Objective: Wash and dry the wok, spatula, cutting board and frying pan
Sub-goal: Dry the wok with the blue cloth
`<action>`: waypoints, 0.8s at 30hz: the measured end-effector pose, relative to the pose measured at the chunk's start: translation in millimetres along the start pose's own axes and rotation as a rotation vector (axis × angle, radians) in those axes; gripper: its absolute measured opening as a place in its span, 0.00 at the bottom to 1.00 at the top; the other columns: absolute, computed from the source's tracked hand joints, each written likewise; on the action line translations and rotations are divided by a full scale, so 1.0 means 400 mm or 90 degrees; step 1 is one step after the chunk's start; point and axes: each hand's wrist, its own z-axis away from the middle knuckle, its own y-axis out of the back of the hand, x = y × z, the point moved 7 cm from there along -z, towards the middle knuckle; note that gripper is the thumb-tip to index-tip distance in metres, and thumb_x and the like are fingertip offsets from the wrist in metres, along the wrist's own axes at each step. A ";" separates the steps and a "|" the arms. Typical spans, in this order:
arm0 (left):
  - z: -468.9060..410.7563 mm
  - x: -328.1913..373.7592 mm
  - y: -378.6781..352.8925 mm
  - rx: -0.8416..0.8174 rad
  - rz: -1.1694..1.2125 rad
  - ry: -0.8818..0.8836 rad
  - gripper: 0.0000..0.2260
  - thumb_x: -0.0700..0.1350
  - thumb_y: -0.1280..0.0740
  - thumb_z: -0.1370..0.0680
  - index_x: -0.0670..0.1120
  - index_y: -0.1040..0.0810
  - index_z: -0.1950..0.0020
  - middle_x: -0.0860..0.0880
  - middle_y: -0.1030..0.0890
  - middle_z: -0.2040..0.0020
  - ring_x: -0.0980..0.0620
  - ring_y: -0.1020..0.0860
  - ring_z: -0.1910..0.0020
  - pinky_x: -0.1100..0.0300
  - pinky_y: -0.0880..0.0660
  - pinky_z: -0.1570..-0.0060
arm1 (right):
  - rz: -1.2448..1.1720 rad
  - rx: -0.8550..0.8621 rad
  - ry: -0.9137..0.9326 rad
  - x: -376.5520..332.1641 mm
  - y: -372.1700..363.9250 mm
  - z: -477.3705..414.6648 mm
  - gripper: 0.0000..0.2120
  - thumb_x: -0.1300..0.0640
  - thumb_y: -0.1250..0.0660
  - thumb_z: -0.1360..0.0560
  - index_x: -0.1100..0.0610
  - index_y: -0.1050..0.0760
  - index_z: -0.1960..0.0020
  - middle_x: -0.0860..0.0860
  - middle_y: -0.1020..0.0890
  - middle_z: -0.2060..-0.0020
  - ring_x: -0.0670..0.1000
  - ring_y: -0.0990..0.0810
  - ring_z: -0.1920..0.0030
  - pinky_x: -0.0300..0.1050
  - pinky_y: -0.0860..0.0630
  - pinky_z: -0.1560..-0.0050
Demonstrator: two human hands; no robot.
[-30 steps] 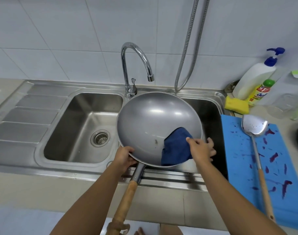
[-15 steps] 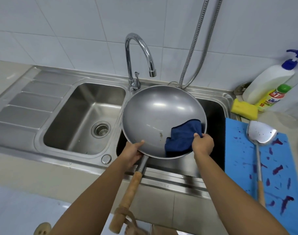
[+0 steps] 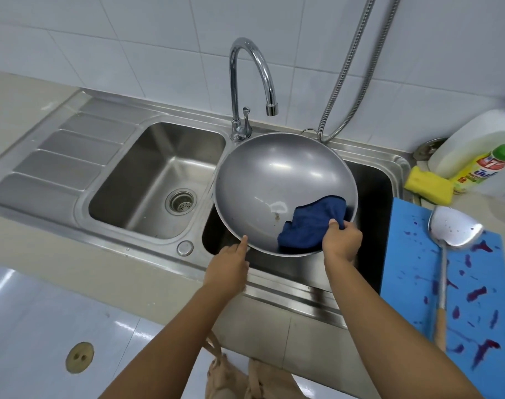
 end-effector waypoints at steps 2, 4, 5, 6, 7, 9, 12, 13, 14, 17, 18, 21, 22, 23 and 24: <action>-0.015 -0.027 0.015 -0.011 -0.035 -0.030 0.28 0.47 0.43 0.17 0.47 0.51 0.20 0.47 0.29 0.30 0.46 0.31 0.34 0.55 0.32 0.38 | 0.000 0.000 0.002 0.008 -0.005 0.008 0.09 0.55 0.33 0.22 0.60 0.22 0.47 0.57 0.22 0.45 0.56 0.20 0.54 0.51 0.20 0.49; -0.036 -0.065 0.035 -0.031 -0.063 -0.050 0.28 0.47 0.43 0.17 0.47 0.51 0.20 0.46 0.30 0.29 0.46 0.32 0.34 0.54 0.32 0.38 | 0.002 -0.007 -0.004 0.021 -0.013 0.021 0.10 0.56 0.33 0.22 0.62 0.22 0.45 0.56 0.23 0.44 0.55 0.22 0.55 0.48 0.22 0.49; -0.047 -0.082 0.043 -0.039 -0.072 -0.058 0.28 0.47 0.42 0.17 0.48 0.51 0.20 0.46 0.30 0.29 0.45 0.32 0.34 0.53 0.32 0.38 | 0.003 -0.013 -0.010 0.030 -0.018 0.028 0.11 0.56 0.33 0.21 0.62 0.22 0.45 0.56 0.23 0.44 0.55 0.22 0.56 0.47 0.22 0.49; -0.054 -0.098 0.049 -0.046 -0.080 -0.061 0.28 0.47 0.42 0.17 0.48 0.51 0.20 0.46 0.29 0.30 0.45 0.32 0.34 0.53 0.32 0.38 | 0.003 -0.020 -0.018 0.042 -0.024 0.035 0.11 0.56 0.34 0.21 0.63 0.23 0.46 0.56 0.24 0.43 0.54 0.23 0.56 0.46 0.23 0.48; -0.058 -0.109 0.053 -0.051 -0.085 -0.059 0.28 0.47 0.42 0.17 0.49 0.50 0.20 0.46 0.29 0.31 0.45 0.31 0.35 0.52 0.31 0.39 | 0.002 -0.023 -0.023 0.052 -0.028 0.041 0.10 0.56 0.34 0.21 0.63 0.24 0.46 0.54 0.26 0.42 0.54 0.24 0.56 0.45 0.25 0.48; -0.057 -0.117 0.058 -0.045 -0.117 -0.053 0.28 0.48 0.43 0.17 0.49 0.51 0.20 0.46 0.28 0.33 0.45 0.29 0.37 0.51 0.29 0.41 | 0.001 -0.020 -0.028 0.064 -0.031 0.053 0.09 0.57 0.34 0.21 0.63 0.24 0.45 0.53 0.30 0.42 0.54 0.26 0.55 0.43 0.28 0.47; -0.055 -0.112 0.060 -0.008 -0.202 -0.049 0.28 0.51 0.44 0.17 0.49 0.51 0.20 0.47 0.27 0.35 0.46 0.29 0.38 0.53 0.29 0.45 | -0.001 -0.025 -0.030 0.076 -0.032 0.050 0.11 0.56 0.33 0.21 0.62 0.23 0.44 0.57 0.24 0.41 0.54 0.24 0.56 0.46 0.24 0.48; -0.057 -0.111 0.062 0.000 -0.208 -0.045 0.27 0.52 0.44 0.17 0.49 0.50 0.21 0.47 0.26 0.36 0.46 0.29 0.38 0.53 0.29 0.45 | 0.001 -0.026 -0.030 0.072 -0.031 0.050 0.11 0.56 0.33 0.22 0.62 0.23 0.44 0.57 0.24 0.41 0.54 0.23 0.56 0.47 0.23 0.48; -0.059 -0.112 0.065 0.002 -0.201 -0.034 0.28 0.52 0.43 0.17 0.49 0.50 0.21 0.47 0.26 0.36 0.46 0.28 0.38 0.53 0.29 0.46 | 0.004 -0.030 -0.031 0.070 -0.030 0.050 0.11 0.55 0.33 0.21 0.62 0.23 0.44 0.58 0.24 0.41 0.54 0.23 0.56 0.46 0.23 0.48; -0.066 -0.124 0.078 0.005 -0.140 0.010 0.28 0.53 0.40 0.18 0.51 0.48 0.21 0.47 0.26 0.37 0.46 0.28 0.37 0.52 0.28 0.48 | 0.024 -0.045 -0.037 0.068 -0.030 0.048 0.12 0.56 0.35 0.20 0.64 0.25 0.42 0.57 0.30 0.39 0.54 0.26 0.56 0.43 0.28 0.48; -0.068 -0.130 0.077 0.000 -0.123 0.017 0.28 0.54 0.40 0.19 0.51 0.47 0.22 0.47 0.26 0.37 0.46 0.28 0.37 0.51 0.27 0.47 | 0.033 -0.051 -0.039 0.067 -0.029 0.053 0.13 0.56 0.35 0.20 0.64 0.26 0.41 0.58 0.31 0.38 0.54 0.27 0.55 0.42 0.30 0.48; -0.073 -0.141 0.072 -0.008 -0.084 0.031 0.28 0.54 0.37 0.20 0.52 0.45 0.24 0.47 0.25 0.39 0.46 0.27 0.38 0.48 0.26 0.48 | 0.037 -0.067 -0.047 0.072 -0.033 0.062 0.13 0.56 0.35 0.20 0.63 0.26 0.40 0.58 0.33 0.38 0.55 0.25 0.54 0.42 0.30 0.48; -0.073 -0.141 0.074 -0.001 -0.074 0.037 0.27 0.54 0.37 0.21 0.52 0.44 0.25 0.48 0.25 0.40 0.46 0.27 0.39 0.49 0.26 0.49 | 0.035 -0.070 -0.045 0.070 -0.033 0.066 0.12 0.55 0.35 0.20 0.63 0.26 0.41 0.58 0.33 0.38 0.56 0.25 0.54 0.42 0.30 0.48; -0.071 -0.139 0.078 0.012 -0.074 0.043 0.25 0.54 0.37 0.21 0.51 0.41 0.27 0.48 0.25 0.40 0.47 0.26 0.40 0.50 0.26 0.51 | 0.033 -0.071 -0.041 0.066 -0.033 0.069 0.12 0.55 0.35 0.20 0.62 0.26 0.41 0.57 0.33 0.38 0.55 0.25 0.55 0.42 0.30 0.48; -0.067 -0.136 0.081 0.027 -0.088 0.045 0.22 0.54 0.37 0.20 0.50 0.39 0.30 0.49 0.26 0.41 0.47 0.26 0.41 0.51 0.26 0.52 | 0.028 -0.069 -0.039 0.065 -0.032 0.068 0.11 0.55 0.36 0.20 0.61 0.26 0.41 0.57 0.33 0.38 0.54 0.26 0.55 0.42 0.30 0.48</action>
